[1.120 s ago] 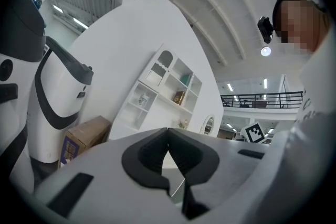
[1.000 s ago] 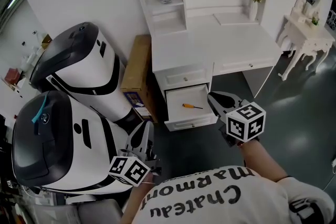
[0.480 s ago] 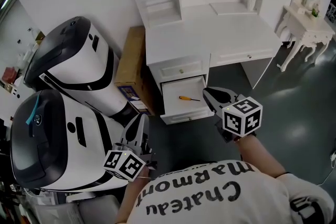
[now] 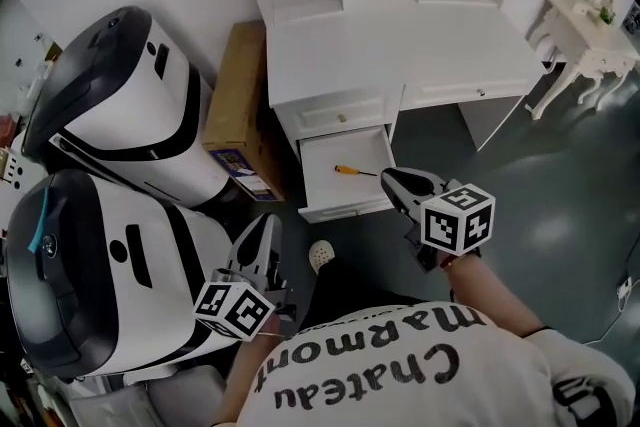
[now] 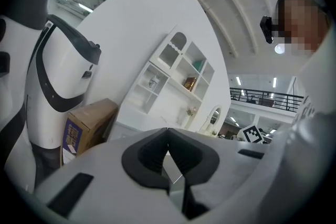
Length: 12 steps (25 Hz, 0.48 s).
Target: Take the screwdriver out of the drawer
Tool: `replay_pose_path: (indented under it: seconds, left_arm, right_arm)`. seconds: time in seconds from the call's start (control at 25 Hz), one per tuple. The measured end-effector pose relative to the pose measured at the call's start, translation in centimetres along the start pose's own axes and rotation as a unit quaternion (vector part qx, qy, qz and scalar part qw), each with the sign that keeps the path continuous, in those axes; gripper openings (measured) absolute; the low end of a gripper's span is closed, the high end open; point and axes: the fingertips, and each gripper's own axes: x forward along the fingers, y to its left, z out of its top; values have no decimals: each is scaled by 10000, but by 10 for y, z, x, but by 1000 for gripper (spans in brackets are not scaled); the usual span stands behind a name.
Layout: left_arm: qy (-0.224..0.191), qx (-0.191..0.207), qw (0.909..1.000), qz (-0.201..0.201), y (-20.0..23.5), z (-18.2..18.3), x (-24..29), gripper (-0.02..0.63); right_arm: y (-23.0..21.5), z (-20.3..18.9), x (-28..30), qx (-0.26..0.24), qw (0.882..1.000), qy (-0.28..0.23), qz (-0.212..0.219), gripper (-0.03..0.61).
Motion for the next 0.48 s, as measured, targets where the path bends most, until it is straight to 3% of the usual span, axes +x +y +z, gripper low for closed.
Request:
replay_pose_path:
  seconds: [0.24,0.48]
  left_arm:
    - [642,-119,9979,-54,55,-23,52,23]
    - [1431,-399,9888,113,123,-59,85,23]
  right_arm:
    - [-38,-19,65,905,9951,363,-139,34]
    - [-78,-55,134,1207,9859,1068,-460,34]
